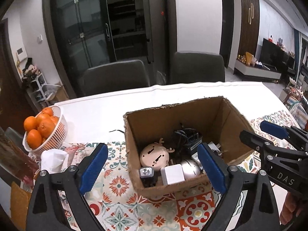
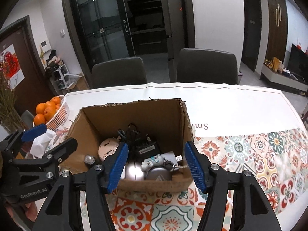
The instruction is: Organize rigid objects
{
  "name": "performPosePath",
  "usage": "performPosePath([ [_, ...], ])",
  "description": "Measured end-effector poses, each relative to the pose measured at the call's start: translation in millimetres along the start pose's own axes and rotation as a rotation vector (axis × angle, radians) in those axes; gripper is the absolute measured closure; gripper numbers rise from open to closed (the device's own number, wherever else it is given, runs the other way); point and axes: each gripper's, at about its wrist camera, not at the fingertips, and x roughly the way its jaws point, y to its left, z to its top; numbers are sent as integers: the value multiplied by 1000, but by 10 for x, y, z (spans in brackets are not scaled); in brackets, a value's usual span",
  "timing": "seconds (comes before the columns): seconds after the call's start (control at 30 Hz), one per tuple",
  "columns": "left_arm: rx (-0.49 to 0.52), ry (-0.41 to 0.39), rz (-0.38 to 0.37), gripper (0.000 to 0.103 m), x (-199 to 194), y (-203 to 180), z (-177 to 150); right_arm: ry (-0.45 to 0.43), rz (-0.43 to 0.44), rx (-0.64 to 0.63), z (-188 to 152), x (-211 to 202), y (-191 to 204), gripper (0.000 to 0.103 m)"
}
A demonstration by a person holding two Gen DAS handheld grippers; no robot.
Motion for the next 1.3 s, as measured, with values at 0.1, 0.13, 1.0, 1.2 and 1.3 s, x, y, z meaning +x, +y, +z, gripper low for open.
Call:
performPosePath([
  [0.1,-16,-32,1,5,-181,24,-65,-27,-17,-8,-67,-192,42,41],
  [0.13,-21,-40,-2,5,-229,32,-85,-35,-22,-12,-80,-244,56,41],
  [1.0,-33,-250,60,0,-1514,5,-959,-246,-126,-11,-921,-1606,271,22],
  [1.2,-41,-247,56,0,-1654,-2,-1153,-265,-144,-29,-1085,-1748,332,19],
  [1.3,-44,-251,59,0,-1729,-16,-1220,-271,-141,-29,-1141,-1796,332,19],
])
